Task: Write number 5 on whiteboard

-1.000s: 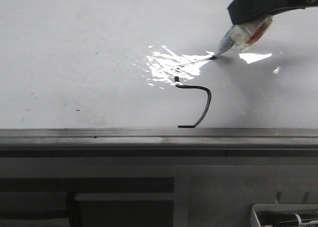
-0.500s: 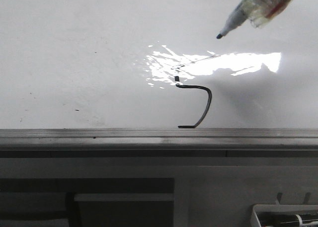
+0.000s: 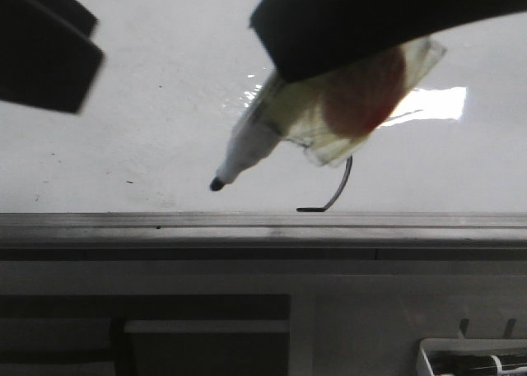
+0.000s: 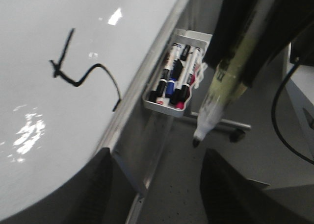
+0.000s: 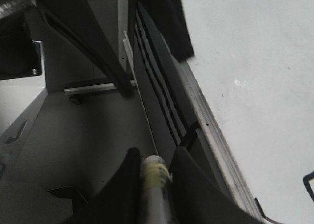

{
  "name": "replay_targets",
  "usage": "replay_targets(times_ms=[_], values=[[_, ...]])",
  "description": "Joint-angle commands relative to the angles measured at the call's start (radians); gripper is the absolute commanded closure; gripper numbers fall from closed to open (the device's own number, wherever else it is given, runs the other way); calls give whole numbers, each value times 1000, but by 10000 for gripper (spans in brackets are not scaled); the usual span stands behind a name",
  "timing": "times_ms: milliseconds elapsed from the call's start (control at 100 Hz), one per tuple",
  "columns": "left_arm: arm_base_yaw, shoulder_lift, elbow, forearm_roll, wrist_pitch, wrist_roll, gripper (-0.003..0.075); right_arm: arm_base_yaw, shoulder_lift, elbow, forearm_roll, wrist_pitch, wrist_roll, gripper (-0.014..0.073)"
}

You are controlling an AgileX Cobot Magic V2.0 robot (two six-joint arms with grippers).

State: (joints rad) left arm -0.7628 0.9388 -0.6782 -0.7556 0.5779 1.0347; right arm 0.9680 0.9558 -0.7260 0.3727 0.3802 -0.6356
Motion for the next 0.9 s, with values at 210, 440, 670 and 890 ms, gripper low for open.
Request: replay_targets(times_ms=[210,440,670,890], values=[[-130,180,-105,-48,-57,26,353,14,12,-28,-1,-103,-20,657],[-133,181,-105,-55,-106,26,360,14,12,-28,-1,-96,-20,657],[-133,181,-105,-57,-124,26,614,14,12,-28,-1,-100,-20,657],[-133,183,-105,-57,-126,26,741,14,12,-28,0,-100,-20,657]])
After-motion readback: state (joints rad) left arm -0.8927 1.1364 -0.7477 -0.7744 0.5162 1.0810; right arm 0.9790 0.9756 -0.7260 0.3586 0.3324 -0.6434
